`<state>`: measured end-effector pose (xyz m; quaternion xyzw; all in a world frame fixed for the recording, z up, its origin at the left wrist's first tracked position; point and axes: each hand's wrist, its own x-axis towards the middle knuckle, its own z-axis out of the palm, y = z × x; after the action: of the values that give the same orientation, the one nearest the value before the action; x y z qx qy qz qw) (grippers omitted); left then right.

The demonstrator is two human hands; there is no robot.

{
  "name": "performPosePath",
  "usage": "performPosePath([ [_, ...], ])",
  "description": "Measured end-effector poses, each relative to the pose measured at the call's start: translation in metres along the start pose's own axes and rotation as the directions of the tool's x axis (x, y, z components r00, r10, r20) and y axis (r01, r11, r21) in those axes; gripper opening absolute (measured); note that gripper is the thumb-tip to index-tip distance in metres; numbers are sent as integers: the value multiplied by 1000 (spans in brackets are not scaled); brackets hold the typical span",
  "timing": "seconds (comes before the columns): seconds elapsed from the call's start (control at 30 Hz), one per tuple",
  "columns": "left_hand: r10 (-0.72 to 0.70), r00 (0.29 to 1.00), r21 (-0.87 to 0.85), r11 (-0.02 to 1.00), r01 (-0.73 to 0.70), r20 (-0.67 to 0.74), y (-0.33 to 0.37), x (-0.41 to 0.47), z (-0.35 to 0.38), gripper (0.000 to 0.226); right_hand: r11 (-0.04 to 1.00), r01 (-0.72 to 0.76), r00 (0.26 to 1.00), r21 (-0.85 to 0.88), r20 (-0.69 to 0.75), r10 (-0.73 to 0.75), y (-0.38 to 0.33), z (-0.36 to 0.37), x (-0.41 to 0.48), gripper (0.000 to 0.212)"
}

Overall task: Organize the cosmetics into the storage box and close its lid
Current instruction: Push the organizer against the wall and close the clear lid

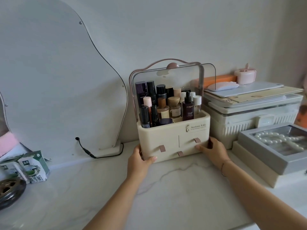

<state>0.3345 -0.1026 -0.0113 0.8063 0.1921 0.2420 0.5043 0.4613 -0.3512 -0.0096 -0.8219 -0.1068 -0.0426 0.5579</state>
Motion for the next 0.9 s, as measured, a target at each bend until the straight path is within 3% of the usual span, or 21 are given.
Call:
performPosePath([
  [0.23,6,1000,-28,1000,-6,0,-4,9,5,65,1000,-16,999,21,-46,17,0,6,4,62],
  [0.8,14,1000,-4,1000,-14,-13,-8,8,6,65,999,-37,998,-8,-51,37,-6,7,-2,63],
  [0.9,15,1000,-7,1000,-15,-4,0,2,6,65,995,-58,996,-76,-77,52,-15,6,-11,63],
])
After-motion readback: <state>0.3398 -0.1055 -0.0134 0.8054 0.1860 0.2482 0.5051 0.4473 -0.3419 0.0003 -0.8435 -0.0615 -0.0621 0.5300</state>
